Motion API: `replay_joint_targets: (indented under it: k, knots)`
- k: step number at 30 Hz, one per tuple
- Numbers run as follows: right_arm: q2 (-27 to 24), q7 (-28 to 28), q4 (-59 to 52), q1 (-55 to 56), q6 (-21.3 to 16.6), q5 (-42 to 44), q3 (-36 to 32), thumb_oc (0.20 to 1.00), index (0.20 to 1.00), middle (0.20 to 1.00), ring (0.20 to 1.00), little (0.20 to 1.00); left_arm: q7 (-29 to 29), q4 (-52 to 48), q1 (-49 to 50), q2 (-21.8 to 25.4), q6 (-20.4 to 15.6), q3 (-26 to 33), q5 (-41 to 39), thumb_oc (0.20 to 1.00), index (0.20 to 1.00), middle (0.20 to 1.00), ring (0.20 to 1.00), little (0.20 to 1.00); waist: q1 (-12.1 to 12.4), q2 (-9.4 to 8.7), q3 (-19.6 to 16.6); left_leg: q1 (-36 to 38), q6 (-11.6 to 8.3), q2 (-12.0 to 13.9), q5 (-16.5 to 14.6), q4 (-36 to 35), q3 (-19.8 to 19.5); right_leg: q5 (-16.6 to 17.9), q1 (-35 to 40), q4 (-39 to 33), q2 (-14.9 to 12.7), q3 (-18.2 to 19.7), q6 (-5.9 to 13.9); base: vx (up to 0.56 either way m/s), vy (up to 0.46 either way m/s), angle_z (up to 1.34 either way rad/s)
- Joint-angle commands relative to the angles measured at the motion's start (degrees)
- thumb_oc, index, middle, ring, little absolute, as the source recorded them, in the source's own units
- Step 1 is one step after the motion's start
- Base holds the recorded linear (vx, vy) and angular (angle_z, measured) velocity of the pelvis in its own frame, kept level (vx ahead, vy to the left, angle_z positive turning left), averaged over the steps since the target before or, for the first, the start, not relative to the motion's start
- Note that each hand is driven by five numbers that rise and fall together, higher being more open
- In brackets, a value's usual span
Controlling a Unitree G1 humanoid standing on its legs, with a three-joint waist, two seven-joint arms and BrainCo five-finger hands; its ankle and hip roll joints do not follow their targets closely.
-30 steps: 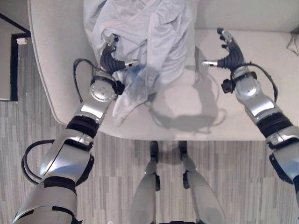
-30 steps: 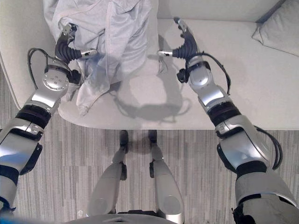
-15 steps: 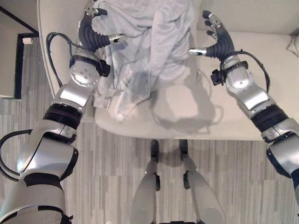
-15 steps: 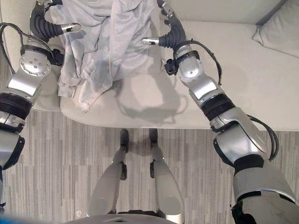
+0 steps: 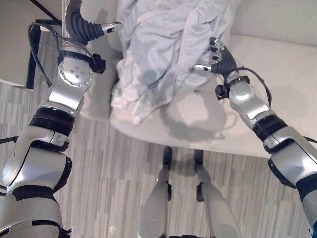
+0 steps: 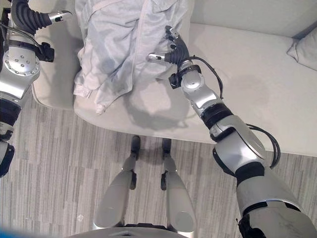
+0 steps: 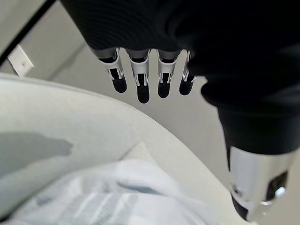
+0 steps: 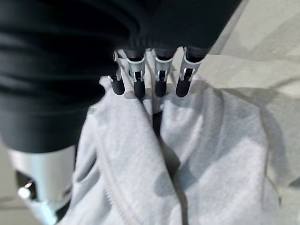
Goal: Hang the clothes on the sofa on the clothes rack.
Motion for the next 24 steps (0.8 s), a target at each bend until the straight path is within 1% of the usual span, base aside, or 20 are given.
replay_joint_targets:
  k: [1, 7, 13, 15, 17, 18, 19, 20, 22, 23, 24]
  knots:
    - [1.3, -0.8, 3.0, -1.7, -2.1, 3.8, 0.9, 1.0, 1.0, 1.0, 1.0, 1.0, 2.7, 1.8, -2.4, -0.5, -3.1, -1.6, -2.4, 1.0, 1.0, 1.0, 1.0, 1.0, 0.3, -0.56, -5.5, 2.2, -1.78, -0.2, -2.1, 0.3, -1.2, -3.7, 2.9, 0.6, -4.8, 1.8, 6.73, 0.0, 0.0, 0.0]
    - [2.6, -0.8, 4.2, -2.7, -1.7, 4.6, 1.2, 1.0, 1.0, 1.0, 1.0, 1.0, 2.6, 1.6, -2.1, -0.7, -3.1, -1.8, -2.5, 1.0, 1.0, 1.0, 1.0, 1.0, 0.6, -0.5, -5.5, 2.1, -1.81, -0.2, -2.0, 0.3, -1.4, -3.7, 2.9, 0.6, -4.8, 1.9, 6.71, -0.01, -0.002, 0.04]
    - [3.1, -1.2, 5.5, -3.8, -1.9, 7.6, 0.3, 1.0, 1.0, 1.0, 1.0, 1.0, 2.6, 1.7, -2.4, -1.4, -3.2, -2.3, -2.9, 1.0, 1.0, 1.0, 1.0, 1.0, 0.9, -0.26, -5.5, 2.0, -1.97, -0.3, -1.9, 0.3, -1.6, -3.8, 3.0, 0.6, -4.8, 1.5, 6.74, 0.0, 0.0, 0.0]
    - [2.7, -1.5, 6.7, -5.1, -2.3, 12.3, -1.3, 1.0, 1.0, 1.0, 1.0, 1.0, 2.5, 0.9, -2.6, -2.1, -3.4, -2.7, -3.4, 1.0, 1.0, 1.0, 1.0, 1.0, 1.2, -0.09, -5.4, 1.9, -2.02, -0.5, -1.8, 0.3, -1.7, -3.7, 3.1, 0.6, -4.9, 1.3, 6.79, -0.02, 0.002, 0.02]
    - [2.5, -0.7, 6.2, -5.5, -2.5, 14.3, -1.4, 1.0, 1.0, 1.0, 1.0, 1.0, 2.2, 0.5, -2.4, -2.3, -3.4, -2.8, -3.7, 1.0, 1.0, 1.0, 1.0, 1.0, 1.3, -0.06, -5.3, 1.9, -2.08, -0.5, -1.7, 0.3, -1.7, -3.6, 3.0, 0.6, -4.9, 1.3, 6.81, -0.02, 0.009, 0.01]
    - [1.8, 1.4, 2.2, -5.1, -3.1, 18.4, -0.6, 1.0, 1.0, 1.0, 1.0, 1.0, 1.5, 0.4, -2.2, -2.5, -3.3, -3.2, -3.6, 1.0, 1.0, 1.0, 1.0, 1.0, 0.9, -0.34, -5.2, 1.7, -2.21, -0.5, -1.7, 0.3, -1.6, -3.5, 2.8, 0.6, -4.9, 1.3, 6.78, 0.0, 0.0, 0.0]
    - [1.7, 1.4, 2.1, -5.0, -3.1, 18.5, -0.6, 1.0, 1.0, 1.0, 1.0, 1.0, 1.5, 0.4, -2.2, -2.5, -3.3, -3.2, -3.7, 1.0, 1.0, 1.0, 1.0, 1.0, 0.9, -0.34, -5.2, 1.7, -2.21, -0.5, -1.7, 0.3, -1.6, -3.5, 2.8, 0.6, -4.9, 1.3, 6.78, -0.04, 0.003, 0.02]
    - [1.0, 2.7, -1.7, -4.7, -3.8, 20.1, 0.7, 1.0, 1.0, 1.0, 1.0, 1.0, 0.7, 0.9, -2.3, -2.6, -2.9, -4.1, -3.7, 1.0, 1.0, 1.0, 1.0, 1.0, 0.4, -0.72, -5.2, 1.6, -2.26, -0.3, -1.6, 0.3, -1.5, -3.4, 2.7, 0.6, -4.9, 1.3, 6.79, 0.0, 0.0, 0.0]
    - [0.8, 2.8, -2.0, -4.8, -3.9, 20.2, 0.9, 1.0, 1.0, 1.0, 1.0, 1.0, 0.5, 1.0, -2.2, -2.7, -2.8, -4.4, -3.7, 1.0, 1.0, 1.0, 1.0, 1.0, 0.4, -0.84, -5.2, 1.5, -2.28, -0.2, -1.6, 0.3, -1.5, -3.4, 2.7, 0.6, -4.9, 1.3, 6.82, 0.0, 0.0, 0.0]
    - [0.4, 1.7, 0.0, -5.9, -3.3, 19.0, 1.4, 1.0, 1.0, 1.0, 1.0, 1.0, 0.2, 1.0, -1.7, -3.5, -2.8, -4.8, -4.2, 1.0, 1.0, 1.0, 1.0, 1.0, 0.4, -1.04, -5.2, 1.4, -2.34, -0.3, -1.5, 0.3, -1.5, -3.3, 2.5, 0.6, -4.9, 1.2, 6.82, -0.03, -0.004, 0.0]
    - [0.8, -1.0, 5.9, -8.3, -1.6, 15.1, 1.6, 1.0, 1.0, 1.0, 1.0, 1.0, 0.6, 0.2, -1.4, -4.1, -2.6, -4.9, -4.5, 1.0, 1.0, 1.0, 1.0, 1.0, 0.7, -0.98, -5.2, 1.3, -2.33, -0.3, -1.4, 0.3, -1.5, -3.2, 2.4, 0.6, -4.9, 1.1, 6.78, -0.03, -0.001, 0.01]
